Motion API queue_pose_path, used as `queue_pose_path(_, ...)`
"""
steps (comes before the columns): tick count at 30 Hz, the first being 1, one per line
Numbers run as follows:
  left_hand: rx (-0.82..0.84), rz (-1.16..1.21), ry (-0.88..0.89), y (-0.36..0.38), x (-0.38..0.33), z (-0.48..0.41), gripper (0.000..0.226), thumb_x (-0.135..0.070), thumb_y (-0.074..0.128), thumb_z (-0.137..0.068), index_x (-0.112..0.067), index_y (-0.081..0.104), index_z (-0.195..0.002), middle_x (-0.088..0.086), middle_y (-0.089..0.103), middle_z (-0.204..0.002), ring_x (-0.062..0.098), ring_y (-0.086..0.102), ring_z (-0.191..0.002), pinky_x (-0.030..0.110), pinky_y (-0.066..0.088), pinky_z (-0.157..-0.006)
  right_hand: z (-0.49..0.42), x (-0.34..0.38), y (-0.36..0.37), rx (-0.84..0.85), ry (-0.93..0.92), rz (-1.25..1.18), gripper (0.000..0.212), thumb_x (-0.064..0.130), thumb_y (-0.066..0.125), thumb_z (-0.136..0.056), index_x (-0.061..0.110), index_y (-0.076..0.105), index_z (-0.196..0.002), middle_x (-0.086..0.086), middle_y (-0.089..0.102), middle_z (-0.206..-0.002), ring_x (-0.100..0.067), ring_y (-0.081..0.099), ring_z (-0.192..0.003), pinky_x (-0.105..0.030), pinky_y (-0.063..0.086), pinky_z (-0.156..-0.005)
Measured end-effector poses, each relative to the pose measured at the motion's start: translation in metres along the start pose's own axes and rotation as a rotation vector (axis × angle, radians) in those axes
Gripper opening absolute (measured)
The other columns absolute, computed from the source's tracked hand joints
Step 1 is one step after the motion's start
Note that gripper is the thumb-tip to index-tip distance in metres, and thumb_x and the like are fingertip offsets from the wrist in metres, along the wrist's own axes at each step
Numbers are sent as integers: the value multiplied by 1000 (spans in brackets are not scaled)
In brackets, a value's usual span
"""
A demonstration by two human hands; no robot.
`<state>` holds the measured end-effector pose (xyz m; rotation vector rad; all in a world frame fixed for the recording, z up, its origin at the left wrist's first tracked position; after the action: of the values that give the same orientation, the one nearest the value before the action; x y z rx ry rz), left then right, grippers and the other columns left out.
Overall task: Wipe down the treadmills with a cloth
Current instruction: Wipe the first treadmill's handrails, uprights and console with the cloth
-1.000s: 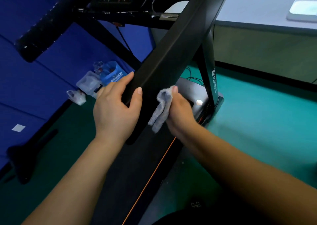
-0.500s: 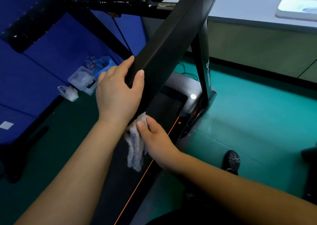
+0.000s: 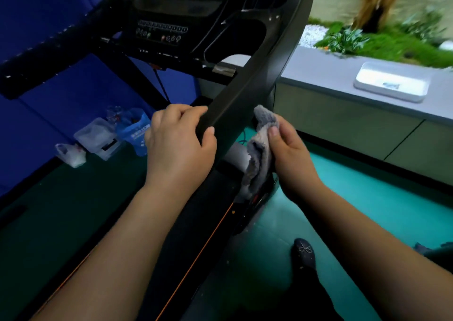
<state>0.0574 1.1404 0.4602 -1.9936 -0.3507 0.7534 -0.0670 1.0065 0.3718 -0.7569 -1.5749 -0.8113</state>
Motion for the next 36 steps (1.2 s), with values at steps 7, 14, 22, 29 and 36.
queue_pose_path(7,-45,-30,-36,43,-50,-69,44,-38,54,-90,-28,51,-132,-5,50,-126,21,39,-121,43,32,-100,-128,51,-53,-52,-251,470,27,24,60,-92,25,56,-119,10,59,-112,-2,53,-99,-16,39,-86)
queue_pose_path(14,85,-185,-191,105,-72,-153,61,-60,45,-88,-24,44,-138,3,52,-129,27,45,-118,45,39,-94,-243,66,-21,347,-794,1103,35,44,45,-93,27,67,-114,-10,53,-110,-30,49,-97,-34,45,-75)
queue_pose_path(22,128,-185,-321,120,-80,-164,57,-64,40,-86,-29,53,-129,-5,61,-113,18,50,-107,39,45,-90,-379,99,-72,281,-900,1207,39,44,44,-94,21,73,-104,-20,55,-106,-41,51,-94,-39,39,-80)
queue_pose_path(29,138,-174,-366,119,-79,-165,56,-68,39,-84,-35,53,-127,-14,59,-103,11,49,-100,34,47,-86,-330,71,-19,683,-1048,1128,34,42,43,-92,27,71,-102,-13,57,-108,-34,49,-86,-39,45,-68)
queue_pose_path(36,141,-176,-377,119,-80,-165,56,-68,40,-83,-36,53,-128,-15,58,-103,10,48,-101,33,45,-86,-412,99,-42,416,-933,1329,30,37,54,-91,20,70,-110,-16,50,-115,-39,44,-101,-44,41,-79)
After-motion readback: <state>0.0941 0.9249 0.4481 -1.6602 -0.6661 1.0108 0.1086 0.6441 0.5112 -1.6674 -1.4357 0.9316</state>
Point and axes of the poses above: each hand's wrist, its own z-axis away from the middle knuckle, its own y-axis out of the palm, x = y × z, the point moved 6 cm from there along -z, towards the middle knuckle
